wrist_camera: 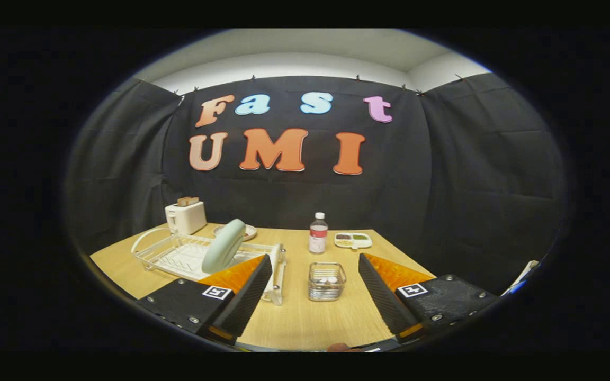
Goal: Take the plate from the dish rack, then take the spoon from the basket and place it into the plate.
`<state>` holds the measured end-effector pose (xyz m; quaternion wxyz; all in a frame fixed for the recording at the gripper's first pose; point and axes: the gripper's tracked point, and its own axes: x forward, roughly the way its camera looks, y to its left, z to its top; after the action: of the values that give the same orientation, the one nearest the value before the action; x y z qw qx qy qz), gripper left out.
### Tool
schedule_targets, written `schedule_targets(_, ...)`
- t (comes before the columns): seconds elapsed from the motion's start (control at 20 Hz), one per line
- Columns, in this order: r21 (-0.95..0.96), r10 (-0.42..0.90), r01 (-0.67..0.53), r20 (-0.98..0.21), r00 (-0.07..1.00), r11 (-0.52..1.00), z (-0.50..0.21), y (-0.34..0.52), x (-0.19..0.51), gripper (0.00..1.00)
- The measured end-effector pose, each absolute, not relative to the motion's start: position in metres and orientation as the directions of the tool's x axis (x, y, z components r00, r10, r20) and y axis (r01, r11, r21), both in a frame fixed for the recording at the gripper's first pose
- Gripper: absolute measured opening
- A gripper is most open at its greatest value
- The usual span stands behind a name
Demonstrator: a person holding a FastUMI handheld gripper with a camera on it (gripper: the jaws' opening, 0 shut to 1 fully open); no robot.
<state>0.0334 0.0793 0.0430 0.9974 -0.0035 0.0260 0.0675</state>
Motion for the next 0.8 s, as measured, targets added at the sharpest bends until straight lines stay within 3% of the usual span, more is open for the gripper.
schedule_targets(0.25,0.019,0.199,-0.199,-0.098,0.975,0.98,0.072,0.135,0.071,0.98)
schedule_targets(0.5,0.169,0.293,-0.254,-0.275,0.916,0.952,0.06,0.209,0.116,0.98)
schedule_targets(0.8,0.241,0.254,-0.153,-0.473,0.844,0.958,0.012,0.251,0.17,0.98)
